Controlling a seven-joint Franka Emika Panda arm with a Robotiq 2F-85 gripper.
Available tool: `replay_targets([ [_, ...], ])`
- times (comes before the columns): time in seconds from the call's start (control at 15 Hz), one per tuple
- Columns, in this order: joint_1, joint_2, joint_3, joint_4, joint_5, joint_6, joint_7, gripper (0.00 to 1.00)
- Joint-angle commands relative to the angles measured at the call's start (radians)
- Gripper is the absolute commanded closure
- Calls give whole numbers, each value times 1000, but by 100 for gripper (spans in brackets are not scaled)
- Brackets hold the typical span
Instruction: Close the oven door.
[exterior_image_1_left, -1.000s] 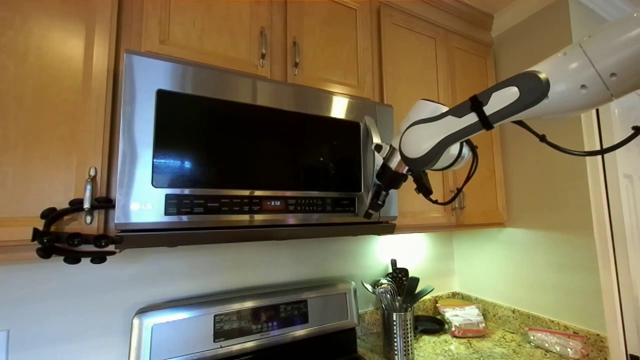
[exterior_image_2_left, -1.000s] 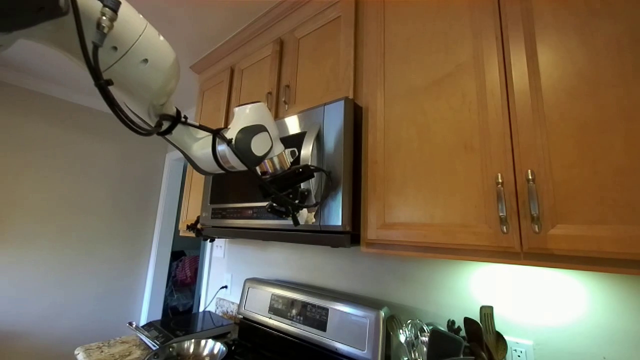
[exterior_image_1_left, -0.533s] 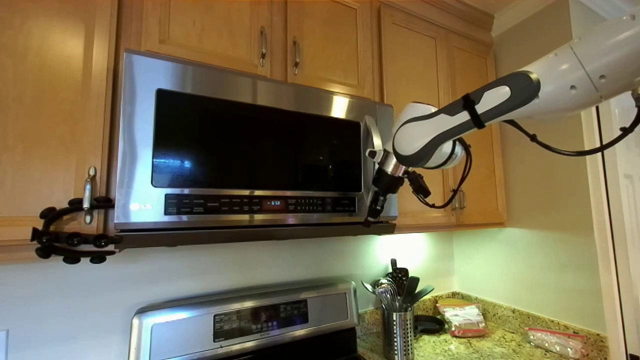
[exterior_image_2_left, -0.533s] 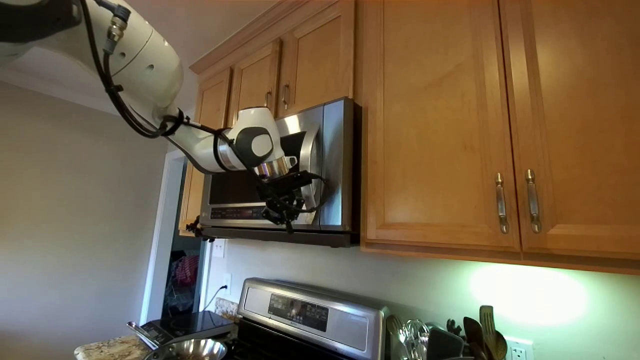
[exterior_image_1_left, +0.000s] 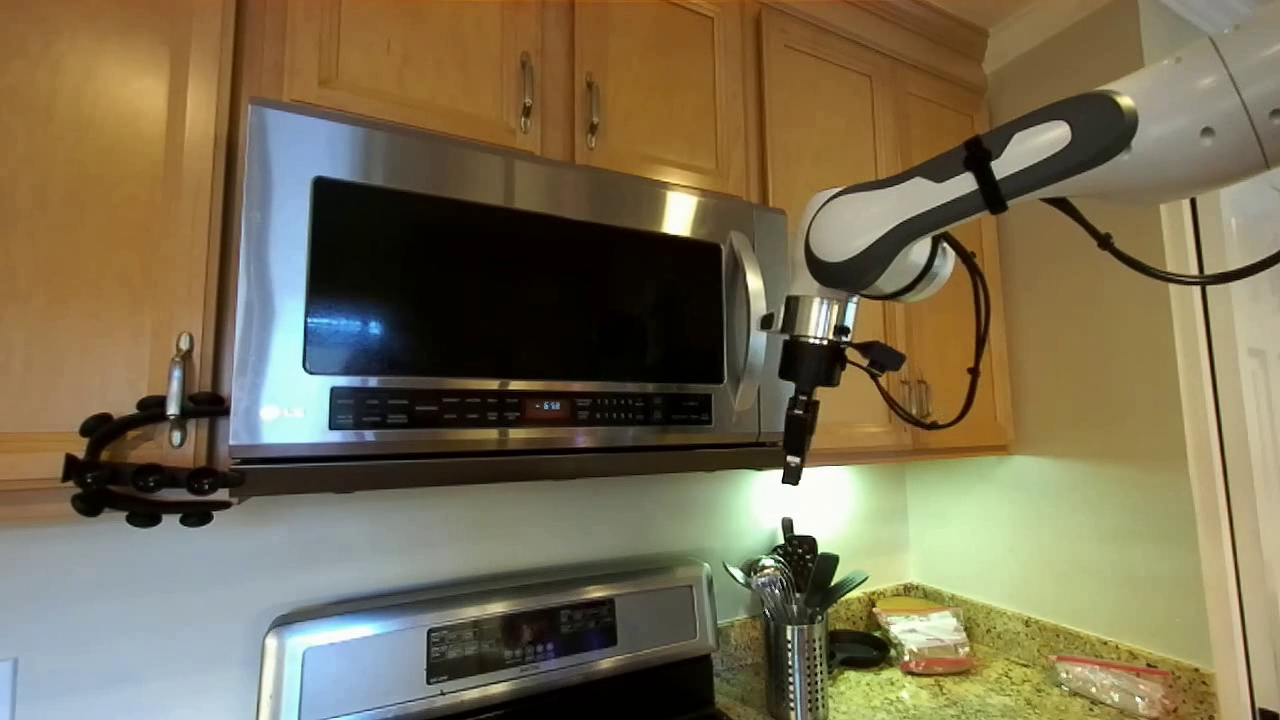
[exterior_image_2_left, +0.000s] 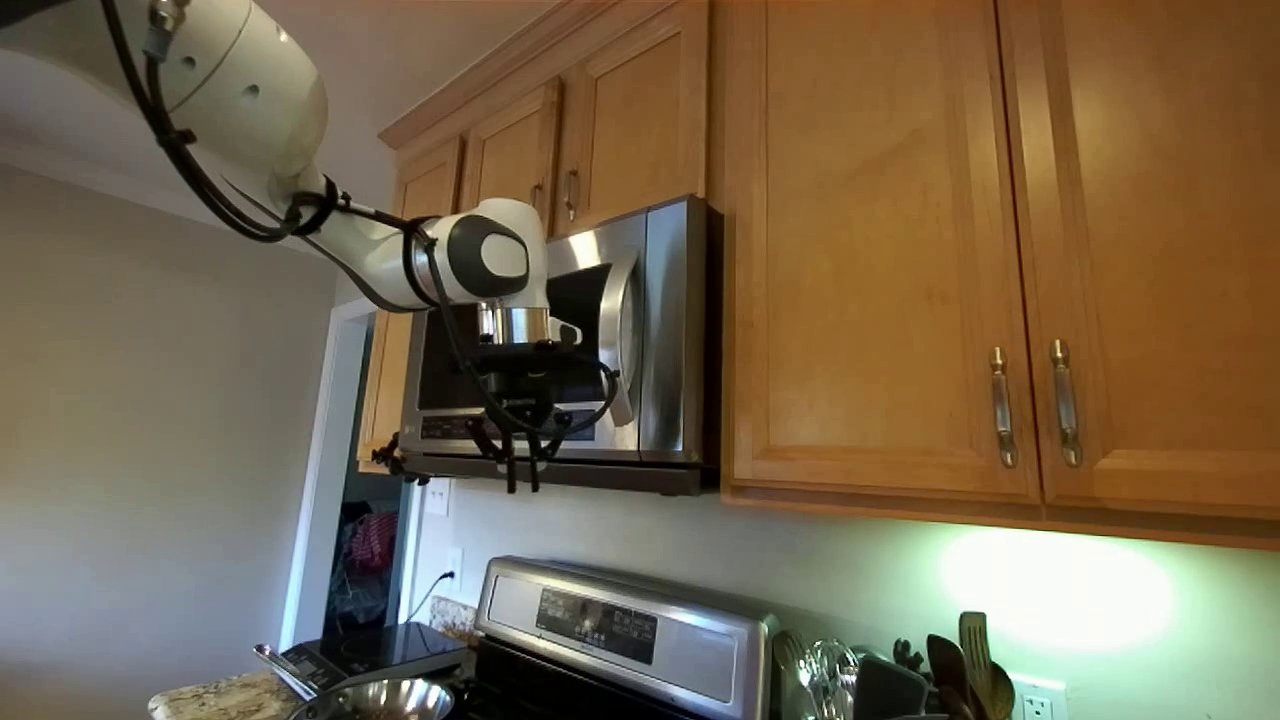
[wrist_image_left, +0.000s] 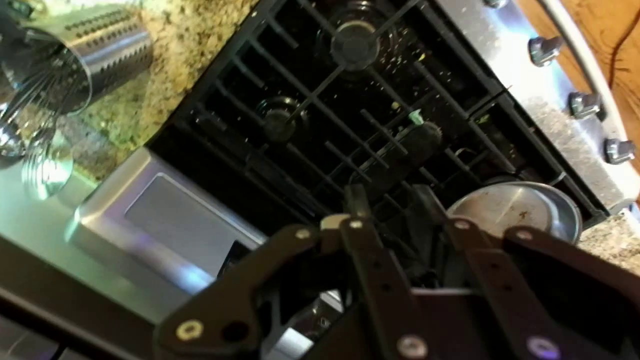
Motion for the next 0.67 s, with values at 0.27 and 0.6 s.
replay_targets([
  [0.27, -47, -96, -28, -177, 124, -184, 177, 14],
  [0.6, -44, -53, -25, -149, 107, -165, 152, 14],
])
